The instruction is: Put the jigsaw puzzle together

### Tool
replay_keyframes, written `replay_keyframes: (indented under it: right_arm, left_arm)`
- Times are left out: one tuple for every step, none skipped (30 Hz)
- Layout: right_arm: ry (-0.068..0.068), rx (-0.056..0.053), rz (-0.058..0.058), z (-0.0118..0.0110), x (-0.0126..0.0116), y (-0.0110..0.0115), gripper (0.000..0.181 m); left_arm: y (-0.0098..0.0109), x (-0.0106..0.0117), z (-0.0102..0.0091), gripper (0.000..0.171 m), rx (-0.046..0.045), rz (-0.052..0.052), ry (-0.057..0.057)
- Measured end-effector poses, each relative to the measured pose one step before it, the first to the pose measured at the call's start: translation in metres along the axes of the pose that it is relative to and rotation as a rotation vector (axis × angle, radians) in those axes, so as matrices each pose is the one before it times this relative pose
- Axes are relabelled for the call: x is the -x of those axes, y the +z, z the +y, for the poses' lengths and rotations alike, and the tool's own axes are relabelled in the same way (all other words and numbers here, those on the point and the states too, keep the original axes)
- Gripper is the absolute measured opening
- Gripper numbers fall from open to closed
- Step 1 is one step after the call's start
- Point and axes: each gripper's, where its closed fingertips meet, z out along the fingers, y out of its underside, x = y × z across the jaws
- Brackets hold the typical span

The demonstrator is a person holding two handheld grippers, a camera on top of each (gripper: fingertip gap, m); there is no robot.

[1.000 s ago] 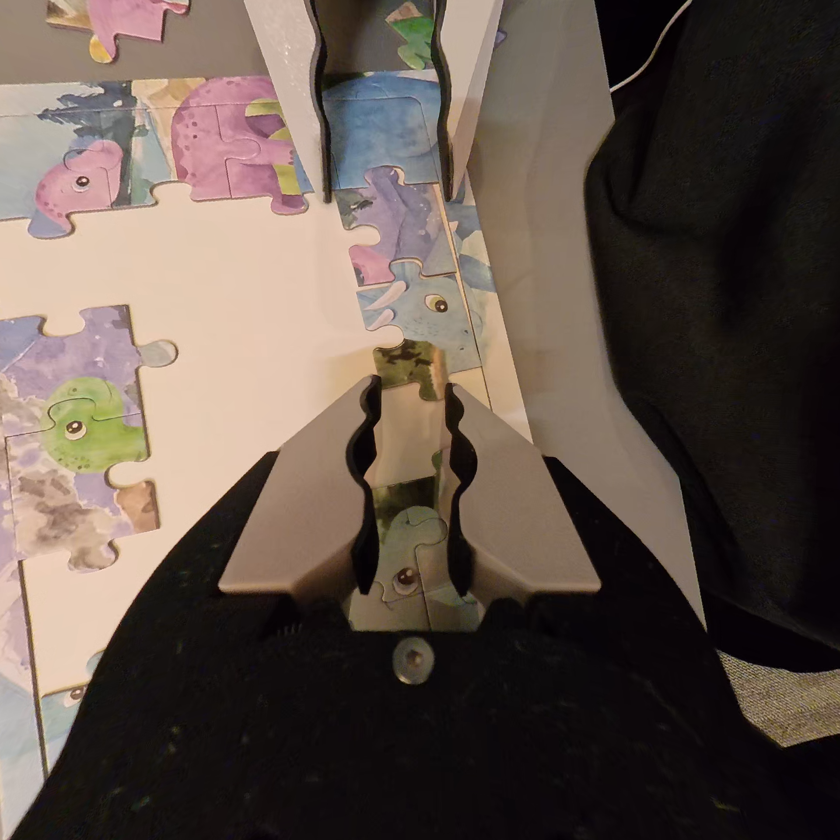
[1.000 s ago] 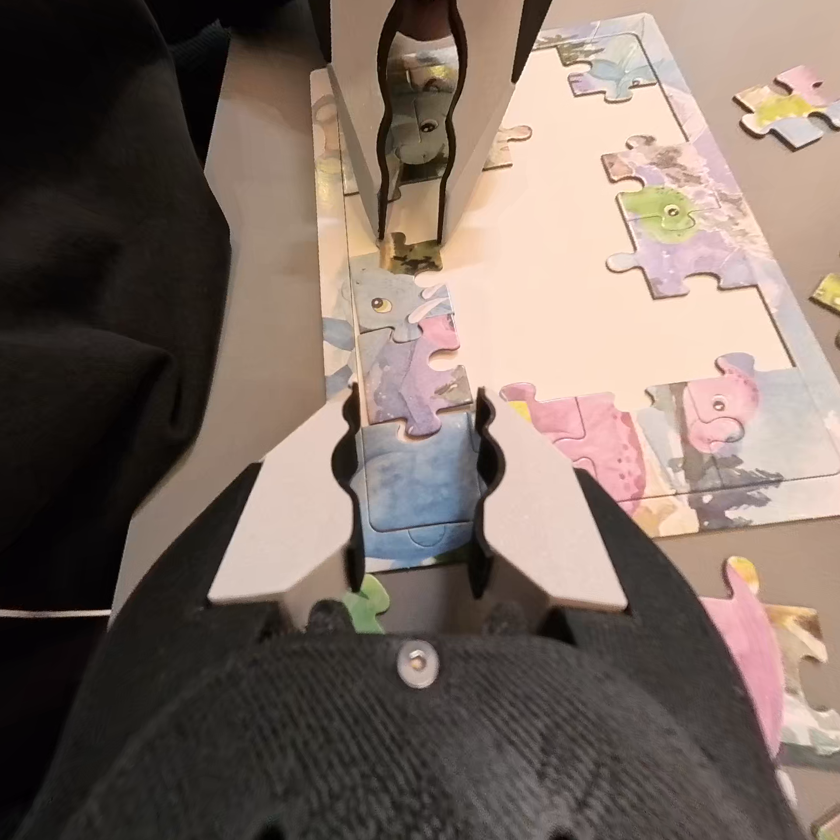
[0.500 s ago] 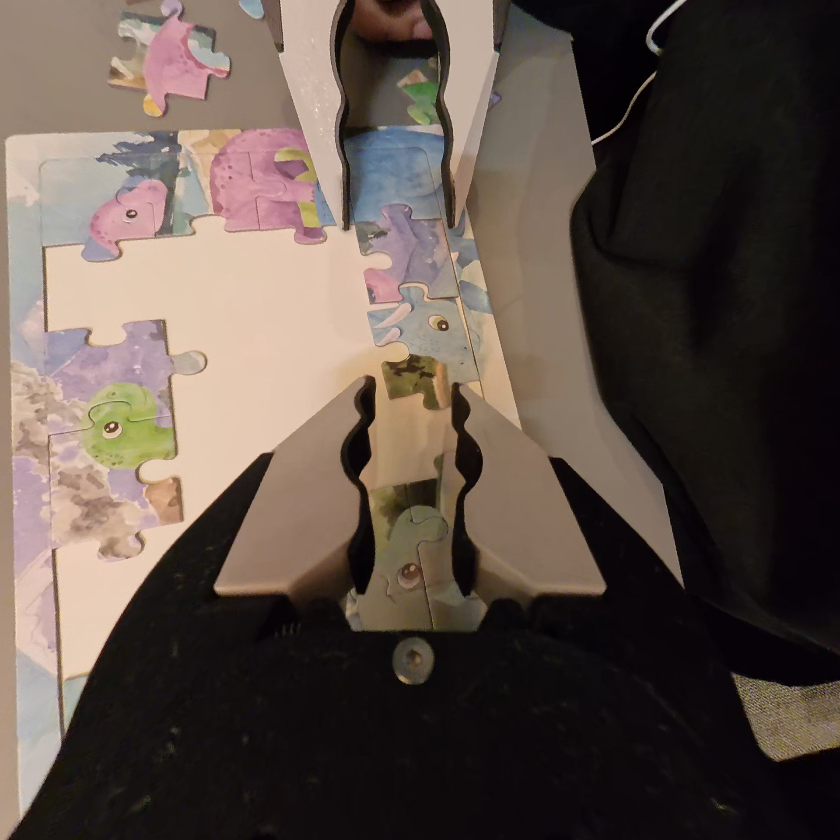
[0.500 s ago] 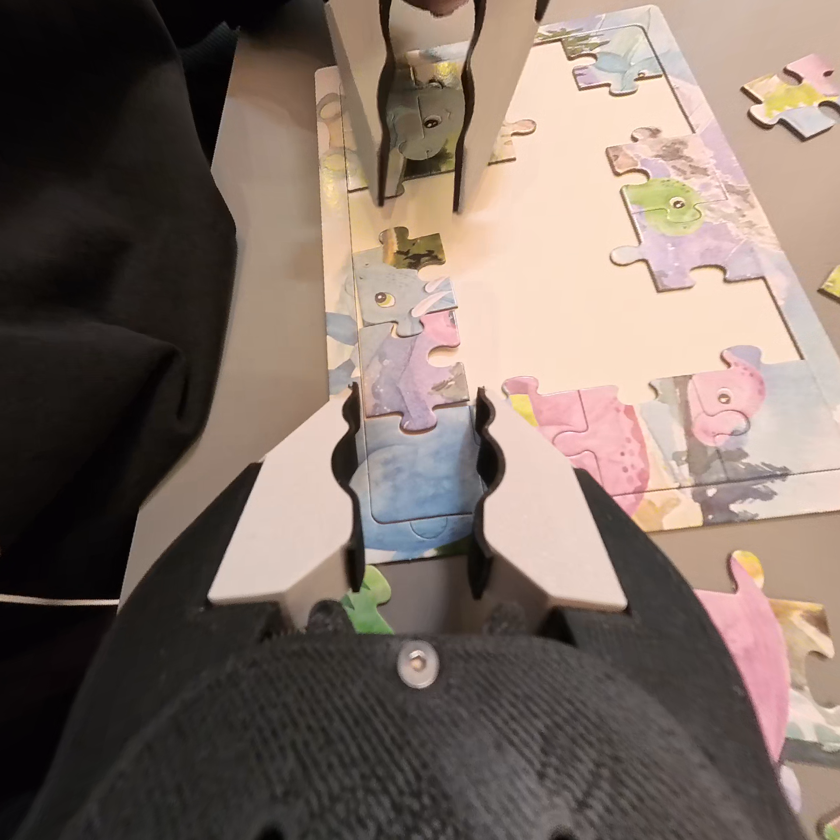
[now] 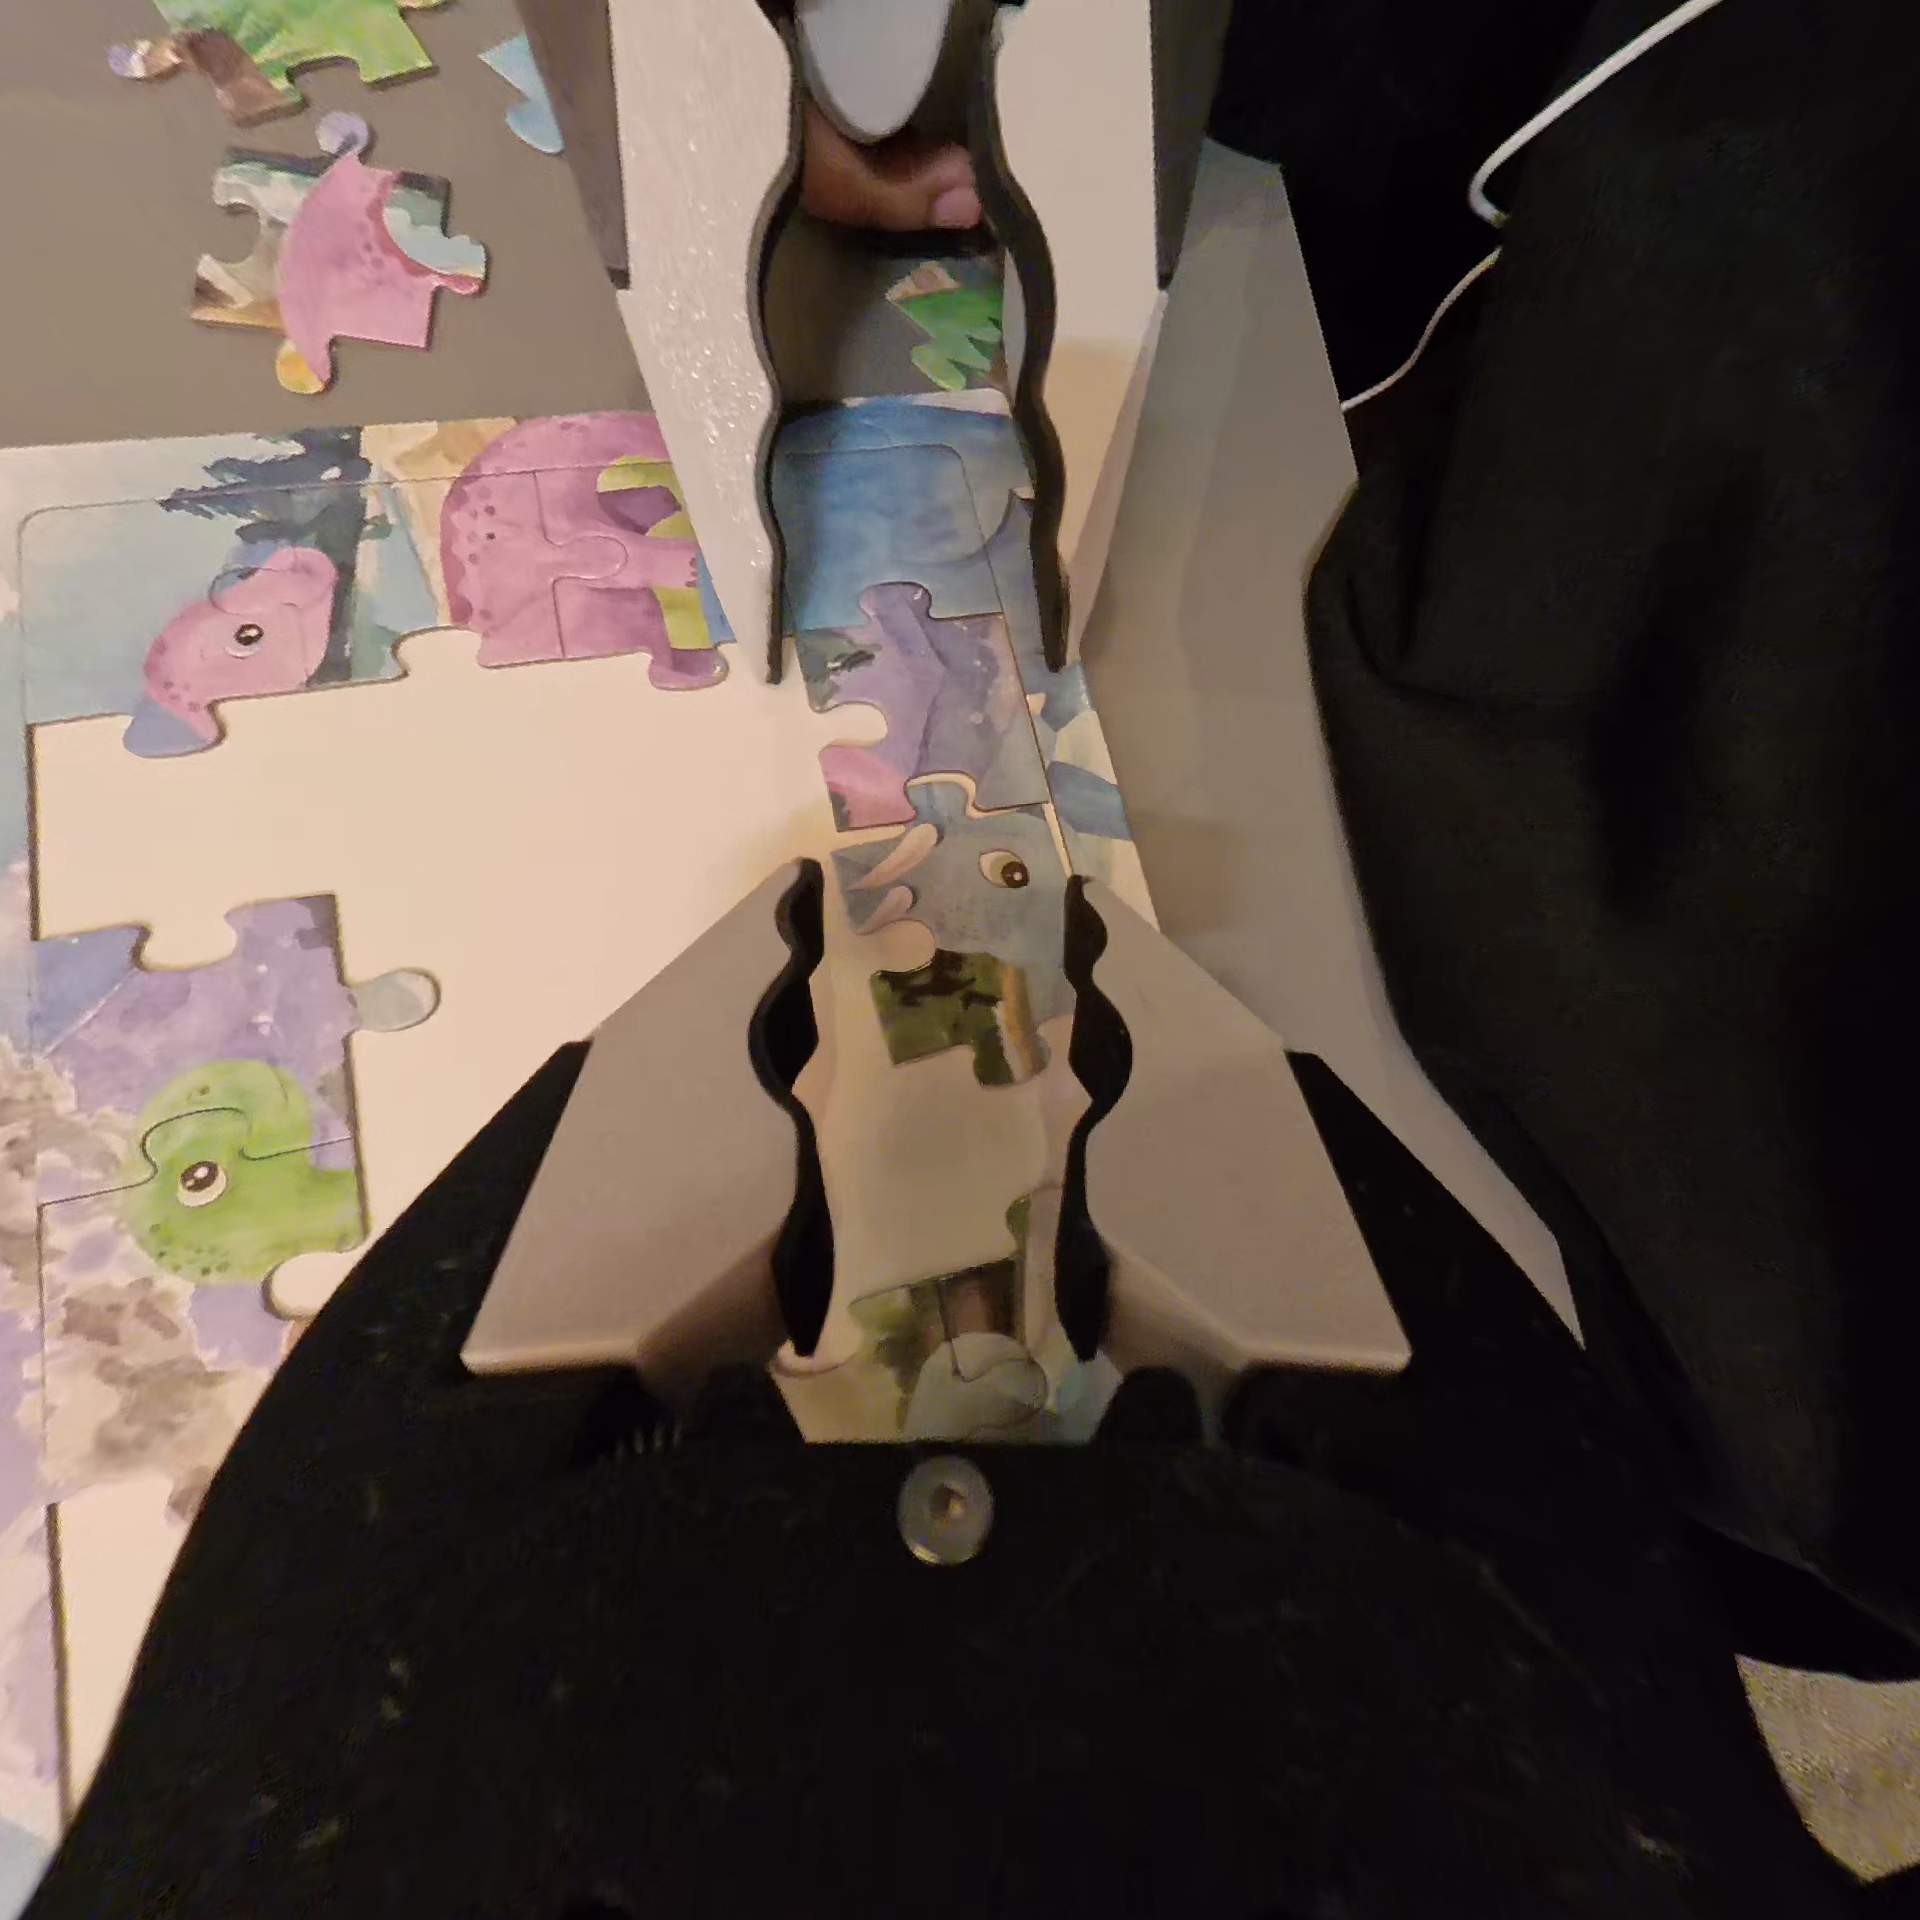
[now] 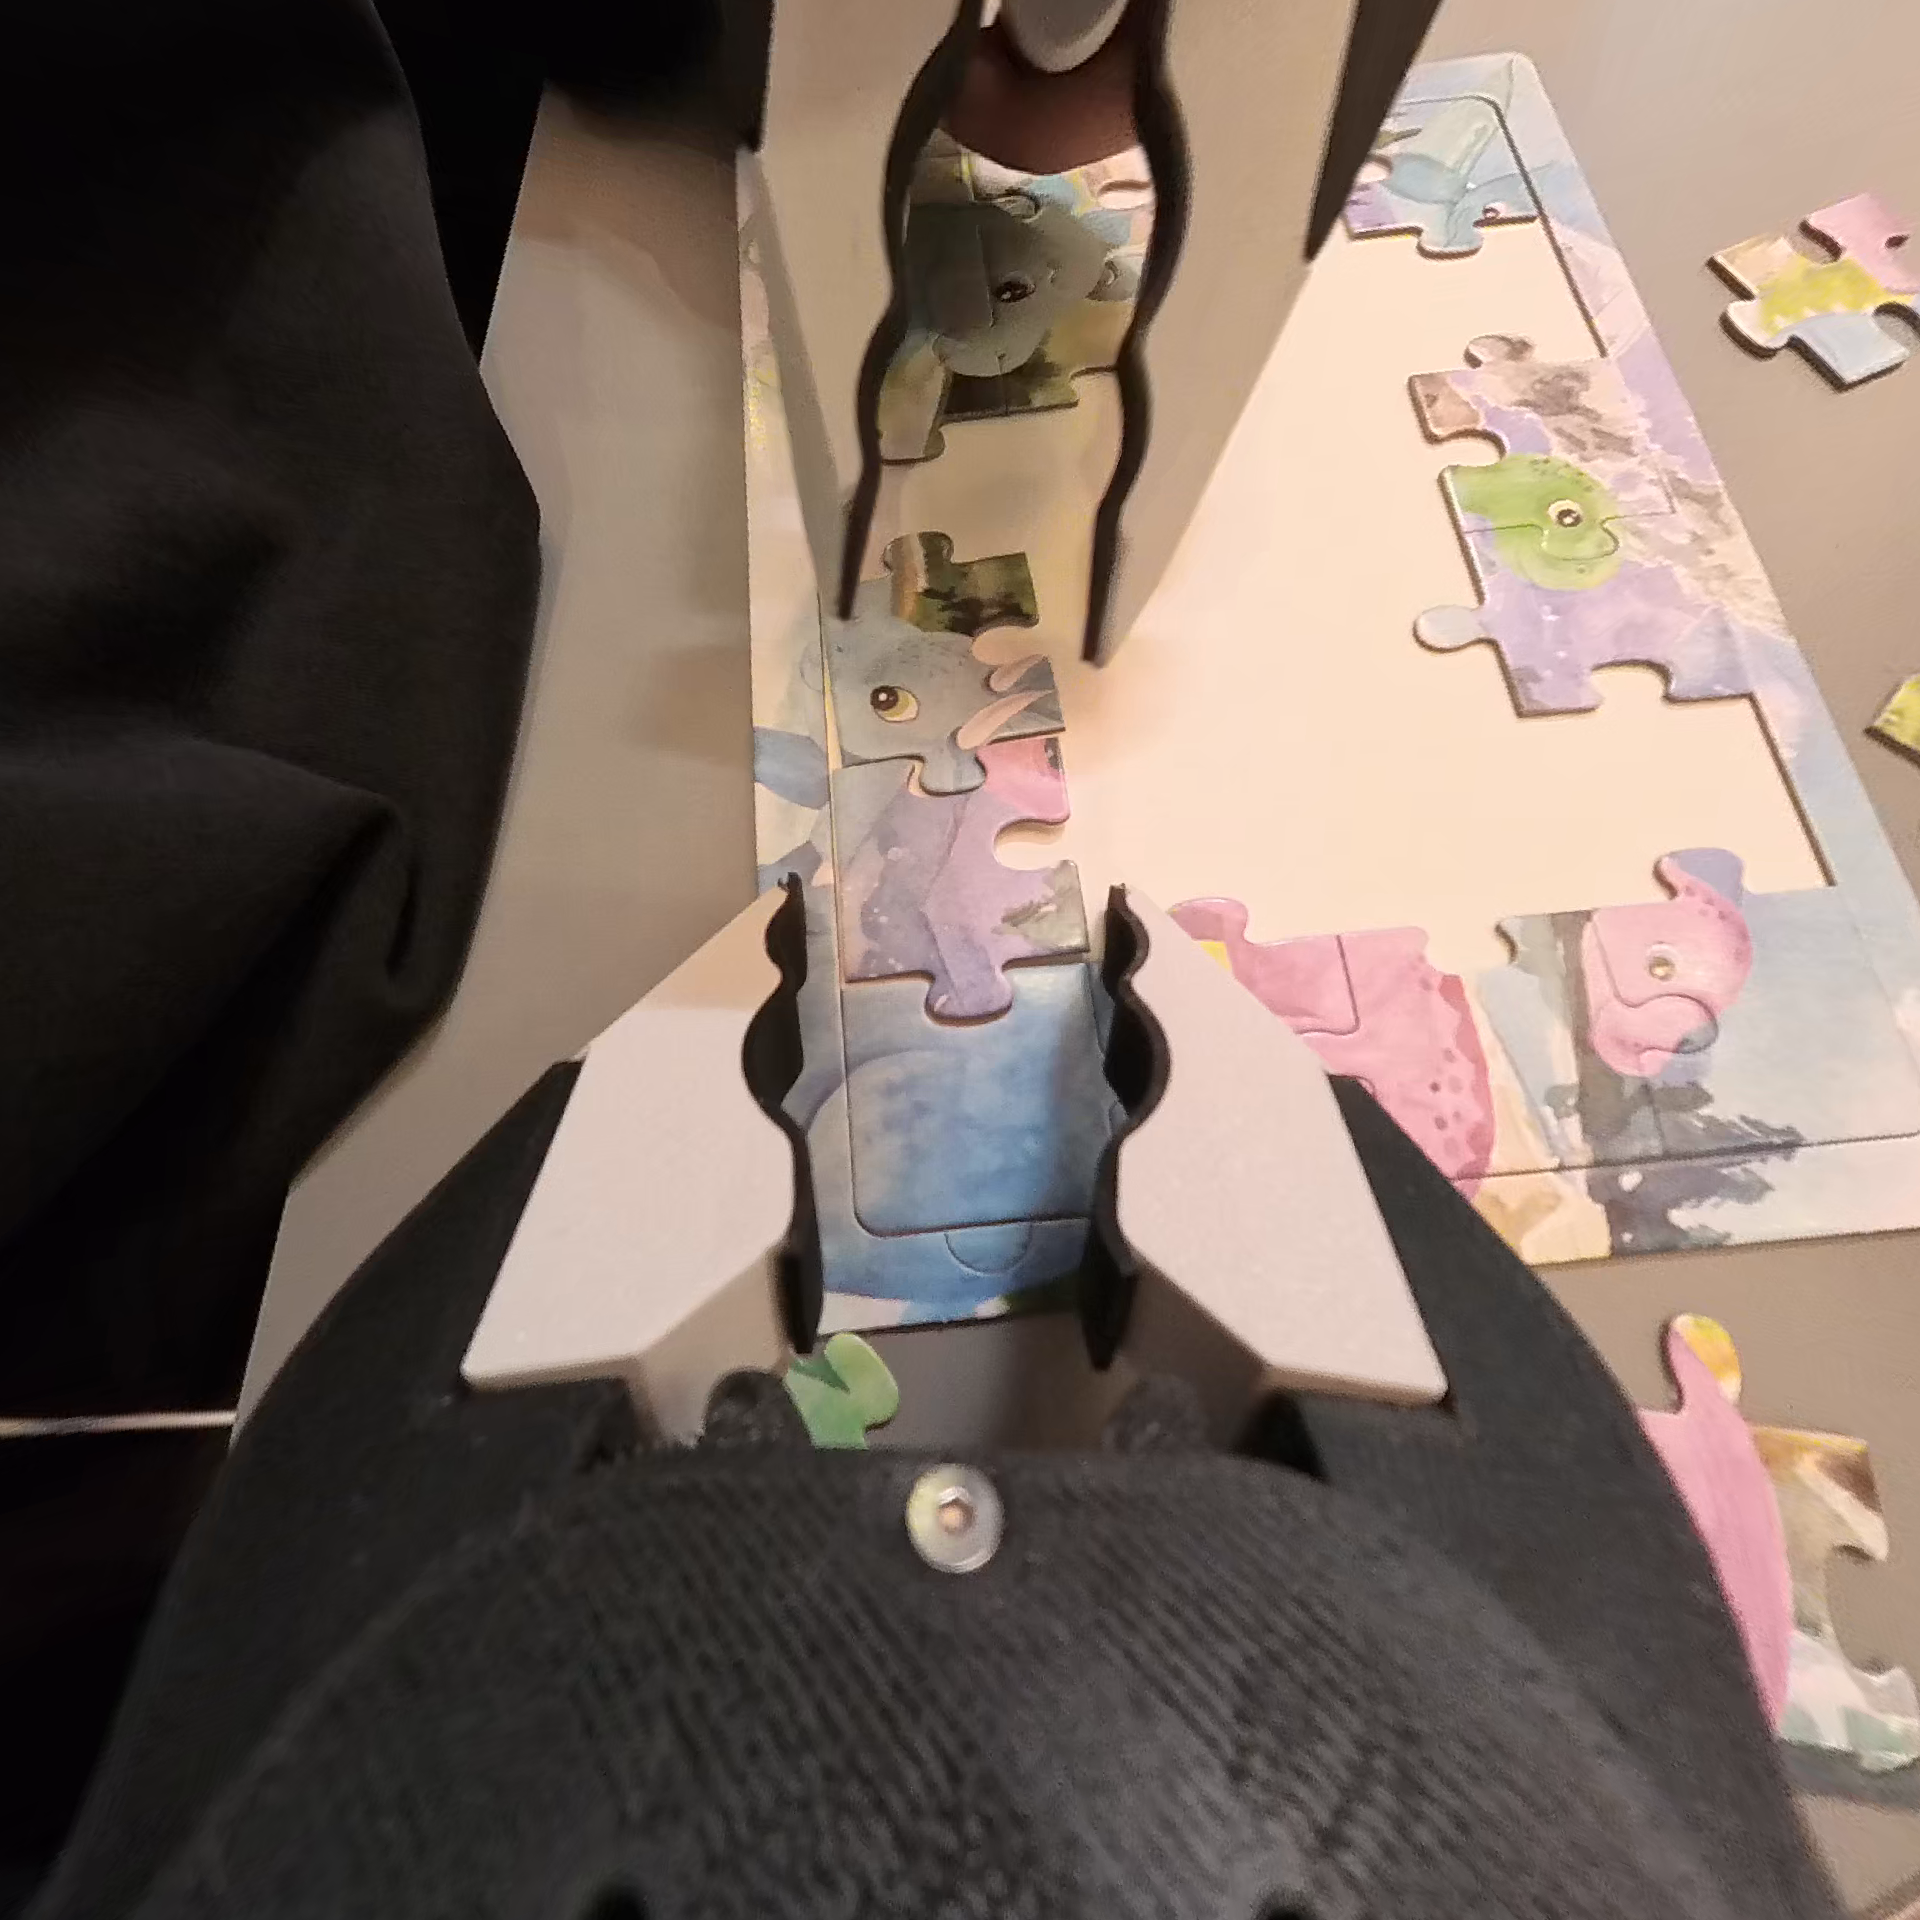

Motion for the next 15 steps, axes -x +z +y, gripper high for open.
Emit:
replay_keyframes:
  right_arm:
    - [-0.0006, -0.0010, 0.0008, -0.00021, -0.00005, 0.00000, 0.057]
    - [-0.0005, -0.0024, 0.0015, -0.00037, -0.00025, -0.00025, 0.057]
    - [-0.0009, -0.0038, 0.0022, -0.00065, -0.00048, -0.00022, 0.057]
    - [-0.0006, -0.0039, 0.0022, -0.00054, -0.00047, -0.00036, 0.057]
    - [0.0002, -0.0037, 0.0014, -0.00053, -0.00050, -0.00037, 0.056]
    - [0.0011, -0.0035, 0.0006, -0.00042, -0.00033, -0.00032, 0.056]
    - [0.0011, -0.0035, 0.0012, -0.00044, -0.00051, -0.00032, 0.056]
    - [0.0004, -0.0032, 0.0025, -0.00046, -0.00054, -0.00041, 0.056]
    - [-0.0003, -0.0025, 0.0023, -0.00026, -0.00047, -0.00026, 0.056]
    - [-0.0002, -0.0018, 0.0020, -0.00017, -0.00042, -0.00031, 0.056]
    - [0.0000, -0.0013, 0.0017, -0.00014, -0.00035, -0.00013, 0.055]
    - [-0.0002, -0.0012, 0.0011, -0.00021, -0.00028, -0.00019, 0.055]
    - [0.0001, -0.0013, 0.0012, -0.00014, -0.00027, -0.00012, 0.055]
    - [0.0010, -0.0007, 0.0009, -0.00013, -0.00037, -0.00008, 0.056]
    - [0.0012, 0.0013, 0.0005, 0.00020, -0.00027, 0.00020, 0.056]
  left_arm:
    - [-0.00058, 0.00088, -0.00005, 0.044, -0.00480, -0.0002, -0.0063]
    - [-0.00031, 0.00057, 0.00028, 0.044, -0.00329, 0.0005, -0.0047]
    - [0.00008, 0.00028, 0.00047, 0.044, -0.00229, 0.0009, -0.0025]
    - [0.00018, -0.00001, 0.00047, 0.044, -0.00227, 0.0010, -0.0008]
    - [0.00007, -0.00001, 0.00025, 0.044, -0.00275, 0.0009, -0.0006]
    - [-0.00024, -0.00003, -0.00013, 0.044, -0.00450, 0.0009, -0.0009]
    - [-0.00058, 0.00003, -0.00061, 0.044, -0.00731, 0.0008, -0.0011]
    - [-0.00075, -0.00002, -0.00100, 0.044, -0.01054, 0.0011, -0.0027]
    - [-0.00090, -0.00026, -0.00057, 0.044, -0.00838, 0.0042, -0.0074]
    - [-0.00108, -0.00003, 0.00002, 0.044, -0.00514, 0.0063, -0.0119]
    - [-0.00102, 0.00033, -0.00033, 0.044, -0.00886, 0.0063, -0.0120]
    - [-0.00117, 0.00046, -0.00076, 0.044, -0.01349, 0.0064, -0.0099]
    - [-0.00128, 0.00087, -0.00079, 0.044, -0.01434, 0.0040, -0.0083]
    - [-0.00135, 0.00111, -0.00083, 0.044, -0.01380, 0.0016, -0.0065]
    - [-0.00133, 0.00116, -0.00123, 0.044, -0.01501, -0.0008, -0.0028]
